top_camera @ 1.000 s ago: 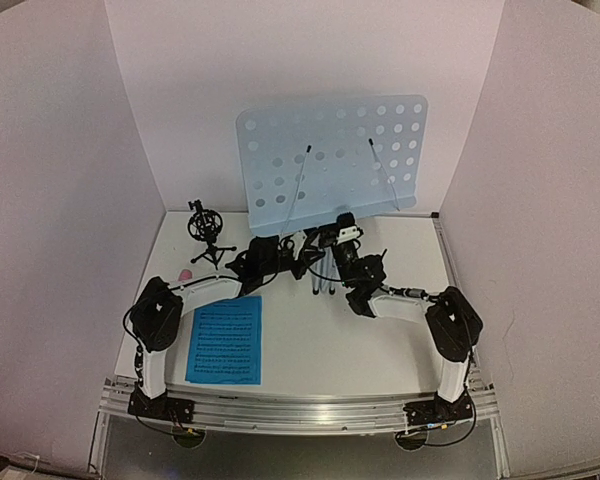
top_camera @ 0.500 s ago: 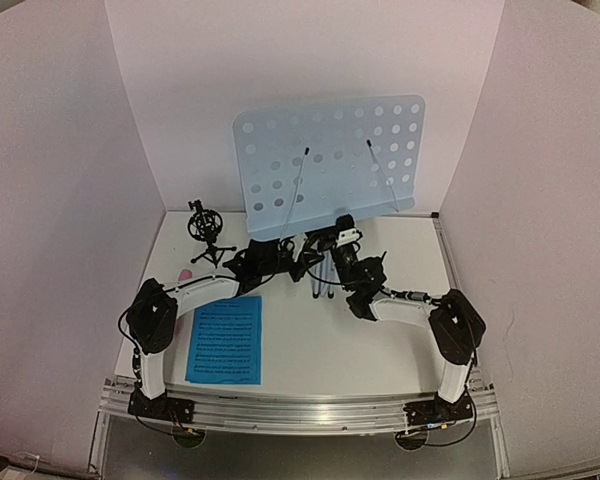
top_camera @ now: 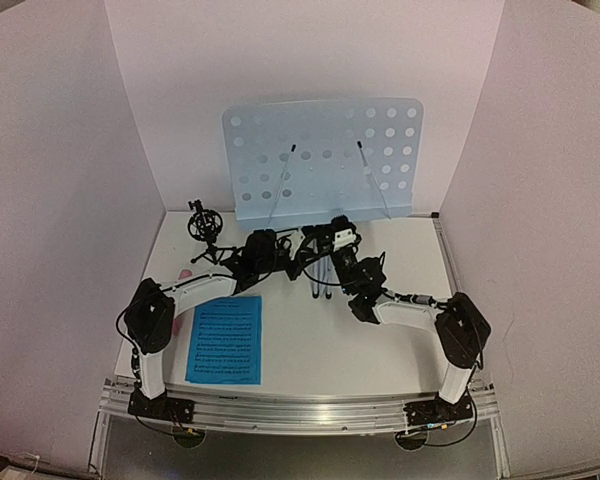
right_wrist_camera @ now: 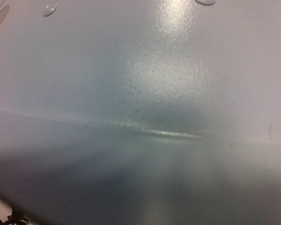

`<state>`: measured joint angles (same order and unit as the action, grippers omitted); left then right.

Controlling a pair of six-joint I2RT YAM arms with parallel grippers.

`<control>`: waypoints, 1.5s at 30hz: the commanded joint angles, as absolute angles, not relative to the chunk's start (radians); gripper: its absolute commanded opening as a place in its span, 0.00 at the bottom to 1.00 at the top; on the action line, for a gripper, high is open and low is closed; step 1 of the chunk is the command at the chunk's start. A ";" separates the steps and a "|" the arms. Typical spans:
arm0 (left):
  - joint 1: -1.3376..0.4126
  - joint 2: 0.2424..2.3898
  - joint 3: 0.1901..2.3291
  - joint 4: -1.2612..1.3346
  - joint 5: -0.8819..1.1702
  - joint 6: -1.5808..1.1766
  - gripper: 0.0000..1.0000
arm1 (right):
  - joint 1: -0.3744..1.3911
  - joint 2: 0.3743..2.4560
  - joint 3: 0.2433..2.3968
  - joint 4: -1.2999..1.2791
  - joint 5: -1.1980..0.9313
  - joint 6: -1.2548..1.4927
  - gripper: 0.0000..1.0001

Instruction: Set up the instrument practice props

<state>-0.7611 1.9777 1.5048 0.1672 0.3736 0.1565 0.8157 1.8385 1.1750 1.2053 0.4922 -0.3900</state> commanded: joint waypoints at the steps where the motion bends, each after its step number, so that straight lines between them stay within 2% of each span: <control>1: -0.733 1.919 1.513 0.175 0.306 0.272 0.00 | 0.823 1.754 1.146 1.110 0.494 -0.371 0.55; 11: -0.730 1.915 1.554 0.151 0.345 0.327 0.00 | 0.823 1.596 1.029 0.834 0.371 -0.259 0.61; 17: -0.728 1.920 1.571 0.109 0.361 0.277 0.00 | 0.775 1.501 1.050 0.487 0.236 -0.143 0.64; 21: -0.725 1.924 1.600 0.083 0.382 0.245 0.00 | 0.713 1.475 1.055 0.356 0.120 -0.062 0.63; 26: -0.724 1.930 1.623 0.061 0.416 0.248 0.00 | 0.679 1.474 1.037 0.333 0.091 -0.046 0.61; 35: -0.714 1.964 1.720 -0.041 0.438 0.359 0.00 | 0.636 1.603 1.114 0.339 -0.058 -0.035 0.62; 39: -0.712 1.975 1.746 -0.077 0.449 0.317 0.00 | 0.633 1.646 1.146 0.344 -0.078 -0.020 0.55; 42: -0.712 1.967 1.710 -0.047 0.461 0.264 0.00 | 0.632 1.665 1.165 0.351 -0.084 -0.008 0.39; 45: -0.712 1.965 1.694 -0.042 0.460 0.248 0.00 | 0.632 1.677 1.175 0.352 -0.082 -0.008 0.28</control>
<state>-0.7324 1.9961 1.6676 -0.1274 0.4610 0.2859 0.6373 1.6587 1.1194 0.3304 -0.0535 -0.0227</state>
